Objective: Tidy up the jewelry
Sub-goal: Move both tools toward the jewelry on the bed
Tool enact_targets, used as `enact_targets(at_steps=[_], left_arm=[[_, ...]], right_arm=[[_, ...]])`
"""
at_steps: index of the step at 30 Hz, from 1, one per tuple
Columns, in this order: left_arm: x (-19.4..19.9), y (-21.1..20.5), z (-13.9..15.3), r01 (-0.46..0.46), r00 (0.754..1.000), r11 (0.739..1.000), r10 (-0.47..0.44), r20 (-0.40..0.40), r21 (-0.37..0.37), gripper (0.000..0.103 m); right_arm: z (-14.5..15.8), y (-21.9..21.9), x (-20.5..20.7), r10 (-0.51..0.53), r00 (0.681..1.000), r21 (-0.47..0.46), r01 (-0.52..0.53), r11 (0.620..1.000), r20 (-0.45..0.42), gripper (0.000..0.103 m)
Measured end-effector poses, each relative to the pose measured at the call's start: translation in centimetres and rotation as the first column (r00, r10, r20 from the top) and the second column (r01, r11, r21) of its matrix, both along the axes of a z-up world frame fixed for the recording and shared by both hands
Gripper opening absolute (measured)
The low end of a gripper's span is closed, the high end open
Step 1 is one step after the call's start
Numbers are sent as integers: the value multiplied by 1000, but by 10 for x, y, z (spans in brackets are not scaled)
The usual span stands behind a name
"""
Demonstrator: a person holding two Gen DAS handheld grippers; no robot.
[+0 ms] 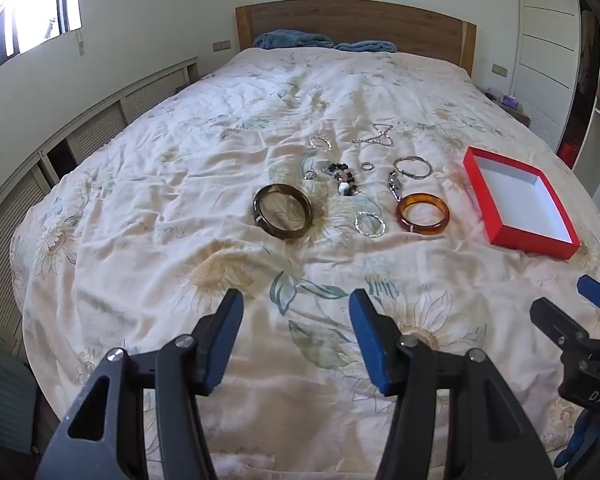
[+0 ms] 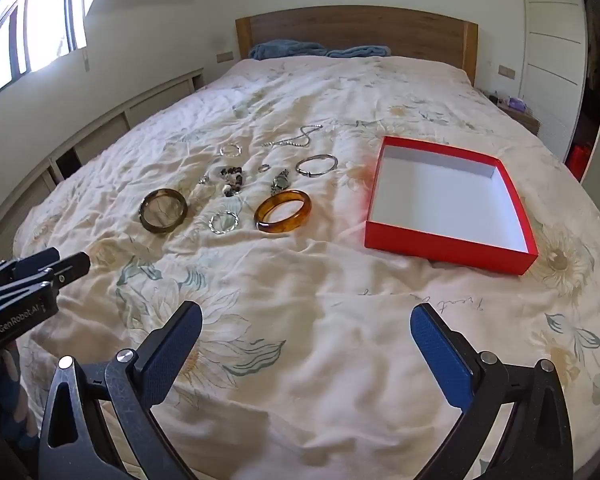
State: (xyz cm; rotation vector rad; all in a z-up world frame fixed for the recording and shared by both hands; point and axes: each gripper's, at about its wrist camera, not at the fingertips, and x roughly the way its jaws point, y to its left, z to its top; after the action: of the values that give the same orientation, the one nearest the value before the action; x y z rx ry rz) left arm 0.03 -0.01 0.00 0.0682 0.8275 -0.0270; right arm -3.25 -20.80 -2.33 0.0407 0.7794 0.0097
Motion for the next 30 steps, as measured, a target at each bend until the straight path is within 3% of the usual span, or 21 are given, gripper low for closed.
enact_targets(at_steps=[14, 23, 30], left_arm=[[-7, 1, 8, -16, 1000, 1000, 16, 15, 7, 53], [-16, 7, 15, -23, 999, 1000, 23, 26, 4, 53], [-16, 5, 14, -28, 999, 1000, 28, 29, 4, 53]], right_arm=[[12, 0, -17, -17, 999, 20, 16, 1000, 49, 103], [41, -2, -32, -44, 986, -16, 47, 999, 161, 103], [51, -4, -39, -69, 978, -31, 77, 997, 197, 103]])
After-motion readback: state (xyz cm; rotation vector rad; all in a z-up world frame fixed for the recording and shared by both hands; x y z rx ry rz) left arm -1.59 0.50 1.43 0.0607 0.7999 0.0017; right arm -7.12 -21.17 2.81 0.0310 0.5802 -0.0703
